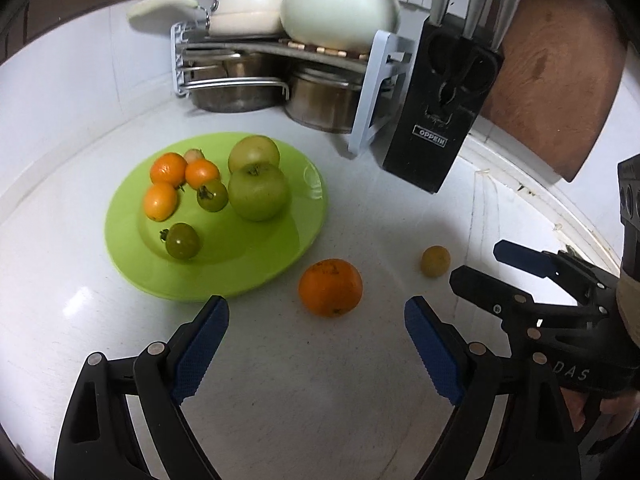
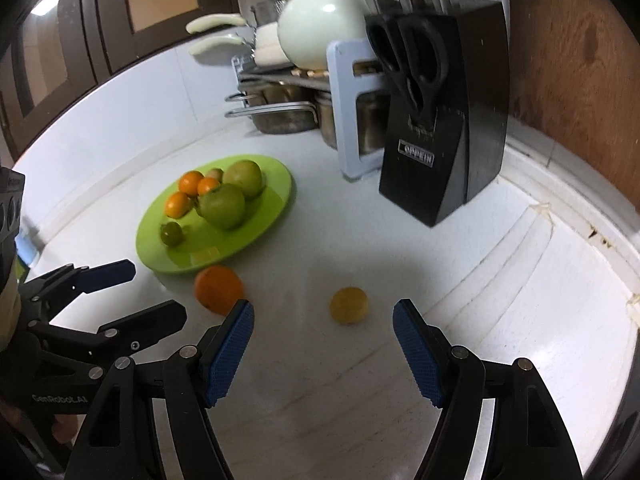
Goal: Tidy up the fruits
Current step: 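Reach the left tool to the last orange while the right tool reaches the small yellow fruit, then close the left tool on the orange while the right tool grips the yellow fruit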
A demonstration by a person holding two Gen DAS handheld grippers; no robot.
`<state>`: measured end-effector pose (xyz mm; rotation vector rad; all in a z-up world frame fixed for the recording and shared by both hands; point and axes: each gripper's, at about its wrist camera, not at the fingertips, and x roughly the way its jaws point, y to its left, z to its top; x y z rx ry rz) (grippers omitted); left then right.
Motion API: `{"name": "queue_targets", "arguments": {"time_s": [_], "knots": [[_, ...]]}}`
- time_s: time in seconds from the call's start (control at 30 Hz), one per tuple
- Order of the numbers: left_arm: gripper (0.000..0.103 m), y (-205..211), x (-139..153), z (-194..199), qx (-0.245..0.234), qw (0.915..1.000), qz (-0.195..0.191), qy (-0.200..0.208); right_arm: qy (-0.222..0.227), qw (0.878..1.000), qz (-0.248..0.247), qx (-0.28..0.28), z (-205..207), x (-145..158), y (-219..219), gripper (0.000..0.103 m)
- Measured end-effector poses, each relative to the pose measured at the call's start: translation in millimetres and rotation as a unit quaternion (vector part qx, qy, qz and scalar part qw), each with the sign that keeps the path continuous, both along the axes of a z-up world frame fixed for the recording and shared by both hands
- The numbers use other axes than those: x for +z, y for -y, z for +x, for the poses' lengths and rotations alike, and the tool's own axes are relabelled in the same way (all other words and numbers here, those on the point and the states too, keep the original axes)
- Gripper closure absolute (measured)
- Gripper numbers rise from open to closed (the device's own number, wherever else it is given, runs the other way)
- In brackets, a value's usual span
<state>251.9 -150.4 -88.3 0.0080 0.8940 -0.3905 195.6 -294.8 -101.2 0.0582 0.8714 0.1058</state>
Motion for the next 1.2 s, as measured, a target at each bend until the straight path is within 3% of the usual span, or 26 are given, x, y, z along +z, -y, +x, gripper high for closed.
{"name": "queue_targets", "arguments": {"time_s": [0.1,0.37,0.83,0.97,1.2], "knots": [[0.018,4,-5,4,0.005,1.0,0.001,-0.007,-0.009,1.0,0.0,0.002,6,-8,3,0.032],[0.03,10,-18,16,0.004,0.9997,0.003,-0.025,-0.034,0.999,0.013,-0.008,23,-24,10,0.048],[0.049,25,-30,28,-0.021,0.9991,0.01,-0.036,-0.064,0.998,0.017,-0.012,41,-42,13,0.065],[0.058,27,-31,29,-0.026,0.999,0.014,-0.035,-0.067,0.997,0.02,-0.013,42,-44,13,0.074],[0.06,29,-32,30,-0.033,0.9989,0.02,-0.028,-0.064,0.998,0.02,-0.016,41,-44,13,0.074]]}}
